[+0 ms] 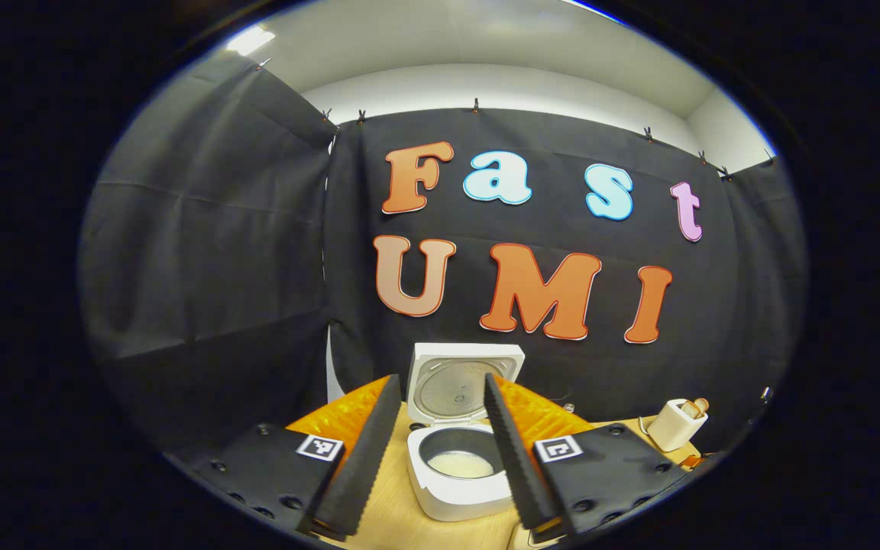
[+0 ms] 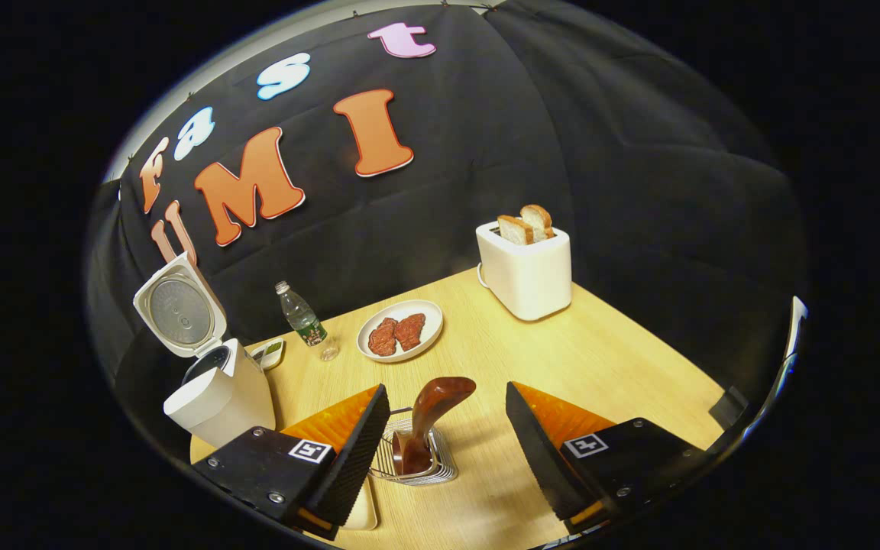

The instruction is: Close the left gripper, press the button to open the rice cooker; take a wooden spoon from the chopstick holder with the right hand, scoop a spoonful of rice and pour it into the rice cooker, then put the wooden spoon back into the chopstick holder.

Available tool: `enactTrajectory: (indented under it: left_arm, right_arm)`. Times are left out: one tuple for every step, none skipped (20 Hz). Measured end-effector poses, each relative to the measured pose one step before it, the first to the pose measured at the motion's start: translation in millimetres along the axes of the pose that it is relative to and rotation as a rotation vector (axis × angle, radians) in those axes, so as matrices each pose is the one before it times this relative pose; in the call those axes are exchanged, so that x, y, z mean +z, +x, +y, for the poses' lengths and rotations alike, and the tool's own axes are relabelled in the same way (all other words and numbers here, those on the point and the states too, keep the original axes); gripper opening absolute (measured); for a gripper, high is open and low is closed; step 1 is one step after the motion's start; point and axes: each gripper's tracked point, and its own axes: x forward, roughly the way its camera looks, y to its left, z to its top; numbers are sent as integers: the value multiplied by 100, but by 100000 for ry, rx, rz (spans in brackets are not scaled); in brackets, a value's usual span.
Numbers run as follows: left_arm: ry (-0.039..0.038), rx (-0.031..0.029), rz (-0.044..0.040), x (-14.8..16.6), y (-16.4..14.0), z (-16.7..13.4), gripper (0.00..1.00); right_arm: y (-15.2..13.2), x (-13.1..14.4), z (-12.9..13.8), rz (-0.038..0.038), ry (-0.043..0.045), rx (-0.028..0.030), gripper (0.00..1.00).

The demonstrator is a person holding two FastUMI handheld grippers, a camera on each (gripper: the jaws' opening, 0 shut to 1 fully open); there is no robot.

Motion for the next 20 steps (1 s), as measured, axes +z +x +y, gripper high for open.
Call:
enactTrajectory:
  left_arm:
    - [-525, 328, 92, 90, -214, 72, 80]
    - [40, 1718, -11, 39, -129, 704, 79]
    - [-12, 444, 62, -67, -234, 111, 79]
    - [506, 1337, 81, -344, -335, 572, 81]
    - [773, 1341, 50, 30, 83, 310, 84]
    - [538, 725, 78, -212, -358, 302, 87]
    - [305, 471, 433, -198, -188, 239, 89]
    - [57, 496, 743, -306, -58, 253, 92]
    - [-233, 508, 852, -279, -31, 253, 95]
    - [-597, 267, 659, -159, -22, 206, 97]
    - [-884, 270, 406, -111, 52, 256, 100]
    - [-938, 200, 27, -30, -54, 343, 100]
    - [-563, 219, 65, -63, -48, 287, 100]
    - [303, 363, 699, -264, 54, 269, 100]
    - [816, 217, 679, -418, -57, 195, 100]
    - [647, 117, 749, -169, 74, 10, 100]
    - [165, -493, 452, 44, -37, -180, 100]
    - [20, -857, 208, 32, -14, -389, 100]
    - [-21, -1091, 273, -12, 84, -544, 100]
    - [-137, -1149, 96, -7, 32, -402, 100]
  right_arm:
    - [544, -318, 10, 680, 1537, -24, 95]
    - [546, -128, -43, 376, 1872, -134, 95]
    - [486, -30, 30, 368, 2487, 196, 94]
    - [504, 60, 92, 303, 2655, 229, 93]
    - [305, -154, -11, 359, 2698, 339, 90]
    - [328, -20, 35, 341, 2811, 578, 87]
    - [362, -165, 278, 914, 2404, 1609, 81]
    - [-20, -420, 297, 1708, 2030, 916, 77]
    - [210, -108, 78, 51, 1350, 511, 69]
    - [58, 52, 63, -221, 405, 8, 66]
    - [76, 85, 90, 93, 191, 113, 61]
    - [8, 3, 196, 324, 514, 268, 47]
    - [-260, 52, 152, 650, 2192, -537, 46]
    - [183, -50, 510, 1090, 3268, 1208, 37]
    - [9, 33, 752, 333, 3081, 1674, 30]
    - [194, -134, 294, 104, 812, -20, 26]
    - [334, 73, 69, -874, -123, -1097, 21]
    - [17, -76, 171, -403, -702, -939, 24]
    - [-36, 167, 18, -1333, -388, -2111, 14]
    - [81, 209, 220, -526, 168, -792, 12]
